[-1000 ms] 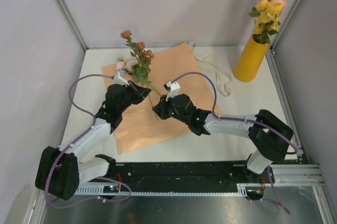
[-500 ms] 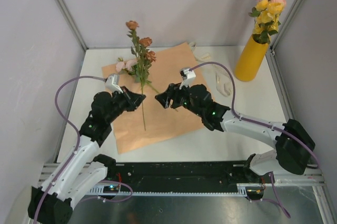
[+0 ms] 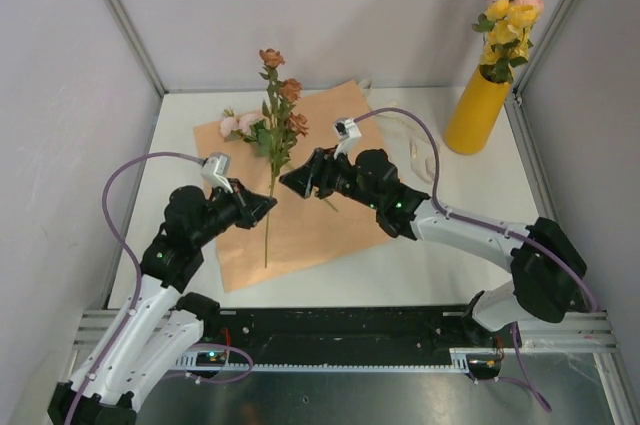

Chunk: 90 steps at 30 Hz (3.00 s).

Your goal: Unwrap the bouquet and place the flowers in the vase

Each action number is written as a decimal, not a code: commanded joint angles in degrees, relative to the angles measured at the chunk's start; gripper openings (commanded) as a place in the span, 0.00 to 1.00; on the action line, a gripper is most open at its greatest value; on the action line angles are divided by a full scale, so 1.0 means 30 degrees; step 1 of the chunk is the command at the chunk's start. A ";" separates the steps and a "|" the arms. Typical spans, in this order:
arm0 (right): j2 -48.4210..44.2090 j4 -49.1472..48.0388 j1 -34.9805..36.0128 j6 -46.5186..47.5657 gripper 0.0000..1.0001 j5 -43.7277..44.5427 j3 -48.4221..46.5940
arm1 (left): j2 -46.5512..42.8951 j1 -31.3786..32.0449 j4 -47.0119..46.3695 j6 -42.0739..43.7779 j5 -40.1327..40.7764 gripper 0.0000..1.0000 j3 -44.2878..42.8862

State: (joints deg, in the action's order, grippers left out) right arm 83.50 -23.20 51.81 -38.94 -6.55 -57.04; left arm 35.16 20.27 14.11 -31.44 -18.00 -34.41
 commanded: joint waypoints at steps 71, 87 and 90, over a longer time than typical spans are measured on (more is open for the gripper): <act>-0.0666 -0.7839 -2.0385 1.3040 0.00 -0.4050 -0.5916 | -0.3541 0.0629 0.5212 0.3766 0.2944 1.00 -0.0956; 0.0442 -0.8359 -1.9437 1.6042 0.00 -0.4501 -0.4586 | -0.3955 0.0641 0.5209 0.3757 0.2946 1.00 -0.0922; 0.0697 -0.8183 -1.9230 1.6230 0.00 -0.4370 -0.4409 | -0.3981 0.0627 0.5208 0.3751 0.2967 1.00 -0.0921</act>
State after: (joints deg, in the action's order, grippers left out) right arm 84.33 -47.00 -6.72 6.63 -20.43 -70.89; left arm 23.92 21.87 30.63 -21.74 -9.32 -36.07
